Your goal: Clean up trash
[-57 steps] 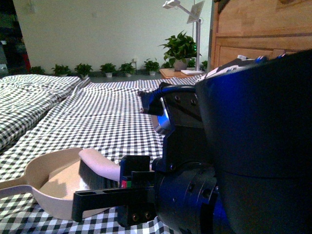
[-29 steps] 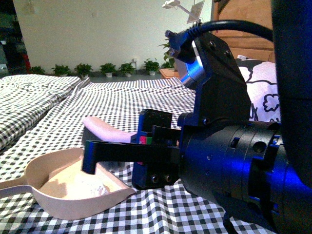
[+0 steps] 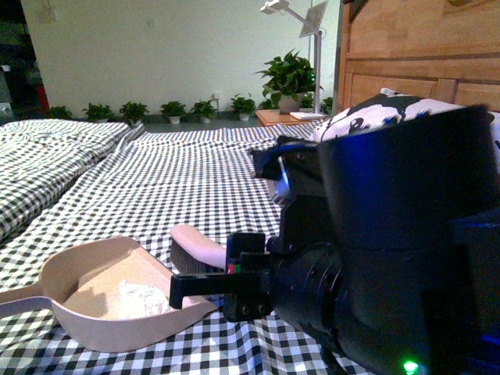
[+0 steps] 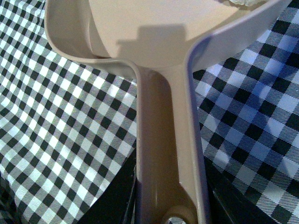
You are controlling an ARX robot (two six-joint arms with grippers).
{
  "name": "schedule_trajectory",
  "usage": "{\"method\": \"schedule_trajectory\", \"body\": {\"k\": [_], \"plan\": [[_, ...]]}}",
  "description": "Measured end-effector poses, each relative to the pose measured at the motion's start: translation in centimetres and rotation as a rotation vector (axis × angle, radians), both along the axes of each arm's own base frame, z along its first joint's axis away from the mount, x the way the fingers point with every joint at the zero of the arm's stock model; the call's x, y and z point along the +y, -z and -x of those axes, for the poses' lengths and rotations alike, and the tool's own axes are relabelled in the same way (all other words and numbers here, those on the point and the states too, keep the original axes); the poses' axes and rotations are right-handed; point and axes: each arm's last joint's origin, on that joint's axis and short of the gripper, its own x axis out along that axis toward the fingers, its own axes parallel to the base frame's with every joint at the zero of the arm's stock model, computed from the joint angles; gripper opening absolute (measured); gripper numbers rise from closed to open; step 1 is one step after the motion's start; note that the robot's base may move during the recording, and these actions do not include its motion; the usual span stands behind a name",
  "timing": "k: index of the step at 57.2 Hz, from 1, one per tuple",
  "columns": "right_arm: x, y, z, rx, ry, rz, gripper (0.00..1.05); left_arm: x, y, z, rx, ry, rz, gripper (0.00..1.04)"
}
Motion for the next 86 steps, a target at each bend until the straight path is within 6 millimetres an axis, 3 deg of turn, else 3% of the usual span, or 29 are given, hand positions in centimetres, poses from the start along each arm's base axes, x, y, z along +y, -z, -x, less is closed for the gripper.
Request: {"method": "schedule_trajectory", "body": {"k": [10,21,32,48,69,86], "plan": [[0.6,-0.4,0.6,0.015,-0.048,-0.003,0.23,0.0,0.0,0.0,0.0,0.0,0.0,0.28],[0.3,-2.4,1.5,0.011,-0.1,-0.027,0.23,0.0,0.0,0.0,0.0,0.0,0.0,0.28],[-0.4,-4.3,2.1,-0.017,-0.106,-0.049,0.23,0.0,0.0,0.0,0.0,0.0,0.0,0.28],[-2.5,-5.6,1.2,-0.053,-0.011,-0.069,0.23,0.0,0.0,0.0,0.0,0.0,0.0,0.28],[-8.7,-9.4,-0.1,-0.194,0.249,-0.094,0.23,0.0,0.0,0.0,0.0,0.0,0.0,0.28],[-13.6,-11.6,1.5,-0.287,0.403,-0.09,0.23,0.0,0.0,0.0,0.0,0.0,0.0,0.28]]}}
